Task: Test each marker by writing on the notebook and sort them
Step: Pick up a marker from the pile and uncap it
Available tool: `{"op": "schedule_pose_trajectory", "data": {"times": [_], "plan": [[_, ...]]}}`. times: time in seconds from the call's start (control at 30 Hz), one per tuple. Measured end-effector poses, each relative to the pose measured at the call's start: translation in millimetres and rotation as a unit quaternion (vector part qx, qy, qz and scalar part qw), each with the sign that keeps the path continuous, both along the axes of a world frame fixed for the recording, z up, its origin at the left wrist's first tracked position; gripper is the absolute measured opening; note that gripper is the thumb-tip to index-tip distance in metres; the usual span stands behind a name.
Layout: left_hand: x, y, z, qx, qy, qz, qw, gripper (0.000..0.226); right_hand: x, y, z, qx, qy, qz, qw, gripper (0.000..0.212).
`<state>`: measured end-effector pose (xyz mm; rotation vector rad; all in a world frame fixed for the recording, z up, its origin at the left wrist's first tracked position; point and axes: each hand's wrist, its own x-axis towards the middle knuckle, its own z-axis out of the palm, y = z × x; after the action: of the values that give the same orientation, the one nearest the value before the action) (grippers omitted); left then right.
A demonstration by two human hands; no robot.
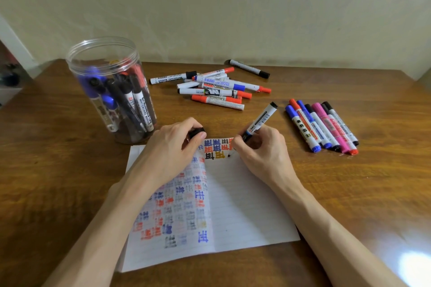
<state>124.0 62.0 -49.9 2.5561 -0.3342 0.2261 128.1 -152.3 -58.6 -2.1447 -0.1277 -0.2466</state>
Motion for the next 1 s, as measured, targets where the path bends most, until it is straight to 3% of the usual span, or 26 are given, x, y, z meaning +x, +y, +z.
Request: {"op": "schedule_pose_trajectory", "data": {"times": [0.2, 1.0], "plan": [[0.7, 0.3, -0.5, 0.003, -0.006, 0.000, 1.000, 0.026, 2.1, -4.9, 0.1, 0.016, 0.006, -0.024, 1.000, 0.015], [-0.4, -0.1, -0.8, 0.009, 0.003, 0.005, 1.000, 0.027, 2.6, -2.9, 1.8, 0.017, 0.022, 0.031, 0.999, 0.015]]}}
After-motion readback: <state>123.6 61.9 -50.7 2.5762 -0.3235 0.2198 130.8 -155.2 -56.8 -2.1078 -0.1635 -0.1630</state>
